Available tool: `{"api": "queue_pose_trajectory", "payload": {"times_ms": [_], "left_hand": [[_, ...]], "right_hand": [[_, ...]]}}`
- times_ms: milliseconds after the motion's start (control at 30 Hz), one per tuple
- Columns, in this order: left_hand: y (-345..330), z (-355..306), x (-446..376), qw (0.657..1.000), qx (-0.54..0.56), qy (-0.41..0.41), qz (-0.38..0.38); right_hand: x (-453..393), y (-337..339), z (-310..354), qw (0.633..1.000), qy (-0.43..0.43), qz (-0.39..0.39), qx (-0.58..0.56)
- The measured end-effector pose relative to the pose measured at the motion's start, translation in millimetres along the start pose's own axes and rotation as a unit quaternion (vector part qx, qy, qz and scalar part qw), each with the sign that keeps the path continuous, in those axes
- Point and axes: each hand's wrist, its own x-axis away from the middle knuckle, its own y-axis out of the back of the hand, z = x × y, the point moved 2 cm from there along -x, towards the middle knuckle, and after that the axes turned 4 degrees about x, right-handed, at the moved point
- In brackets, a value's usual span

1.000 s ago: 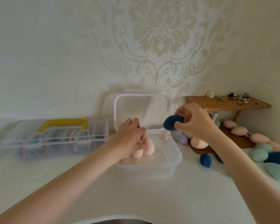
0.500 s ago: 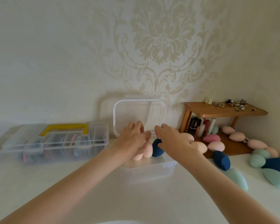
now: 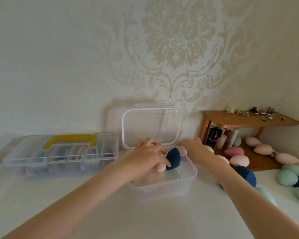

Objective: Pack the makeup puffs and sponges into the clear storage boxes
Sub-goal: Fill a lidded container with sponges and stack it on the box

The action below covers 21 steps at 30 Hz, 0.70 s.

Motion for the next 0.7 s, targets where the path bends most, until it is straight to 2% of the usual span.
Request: {"api": "queue_pose_trajectory", "payload": {"times_ms": [100,200,267,333,433,500,533,600,700], "left_hand": [[-1.1,1.9,-2.4,1.0,-0.008,-0.003,0.015],[-1.3,0.3,-7.8,1.0,-0.019,-0.013,0.018],[-1.7,-5.7,-17.0,0.999,-0.019,-0.019,0.021],[-2.8,-13.0,-28.7,0.999,-0.034,-0.031,0.029],[-3.8,-18.7,-40.5,0.998,-0.028,-0.032,0.046],[-1.3,-18.9,-41.0,0.998,0.014,-0.027,0.048],[1.8,-18.2,-38.9,0.997,0.052,-0.019,0.045],[11.1,-15.0,-31.0,0.994,0.107,-0.012,0.02],[25.5,-1.8,-13.9,0.992,0.121,-0.001,-0.049]], "right_hand": [[10.2,10.5,-4.1,0.987,0.0,-0.12,-0.104],[42.6,34.1,-17.7,0.936,0.023,-0.254,-0.242],[65.1,49.2,-26.0,0.901,0.0,-0.29,-0.323],[78.7,56.1,-26.1,0.843,-0.015,-0.266,-0.468],[91.8,55.2,-10.5,0.733,-0.002,-0.104,-0.672],[93.1,43.7,-1.4,0.685,0.023,-0.019,-0.728],[91.2,37.7,0.3,0.685,0.026,-0.009,-0.728],[86.7,27.9,1.3,0.712,0.012,-0.017,-0.702],[80.4,23.8,4.4,0.738,0.004,0.001,-0.675]]}}
